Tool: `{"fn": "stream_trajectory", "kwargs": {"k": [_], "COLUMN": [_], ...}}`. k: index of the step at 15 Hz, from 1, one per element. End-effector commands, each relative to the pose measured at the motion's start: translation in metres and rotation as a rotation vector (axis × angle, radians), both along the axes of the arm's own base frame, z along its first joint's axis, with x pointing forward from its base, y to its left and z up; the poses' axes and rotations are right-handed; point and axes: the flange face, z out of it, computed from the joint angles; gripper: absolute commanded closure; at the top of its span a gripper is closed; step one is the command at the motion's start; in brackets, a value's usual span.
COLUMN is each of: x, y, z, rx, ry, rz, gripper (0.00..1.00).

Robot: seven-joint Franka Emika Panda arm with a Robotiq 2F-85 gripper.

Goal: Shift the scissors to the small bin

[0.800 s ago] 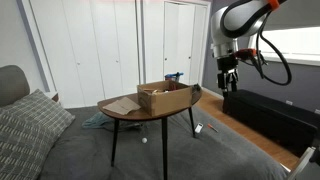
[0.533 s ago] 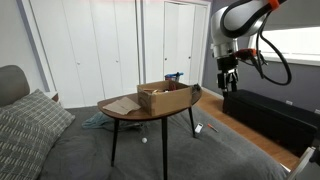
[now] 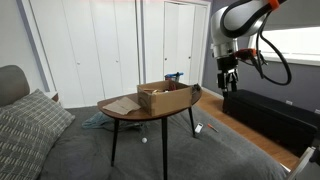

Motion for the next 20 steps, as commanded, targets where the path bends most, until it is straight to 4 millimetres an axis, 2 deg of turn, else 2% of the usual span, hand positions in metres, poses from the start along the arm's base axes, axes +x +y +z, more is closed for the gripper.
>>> {"fn": "stream_trajectory", "kwargs": {"k": [1, 8, 12, 16, 17, 18, 20], "x": [0.002, 0.013, 0.026, 0.044, 0.045, 0.039, 0.042], "y": [0.017, 0.093, 0.123, 0.145, 0.154, 0.139, 0.151], "z": [0.018, 0.074, 0.101, 0.109, 0.109, 0.109, 0.107], "rx": [-0.015, 0.017, 0.127, 0.142, 0.113, 0.131, 0.127], "ry": [-0.039, -0.178, -0.246, -0.391, -0.457, -0.386, -0.429], "rz": [0.022, 0.125, 0.032, -0.156, -0.119, -0.098, -0.103], "gripper": [0.0, 0.0, 0.0, 0.0, 0.0, 0.0, 0.0]}}
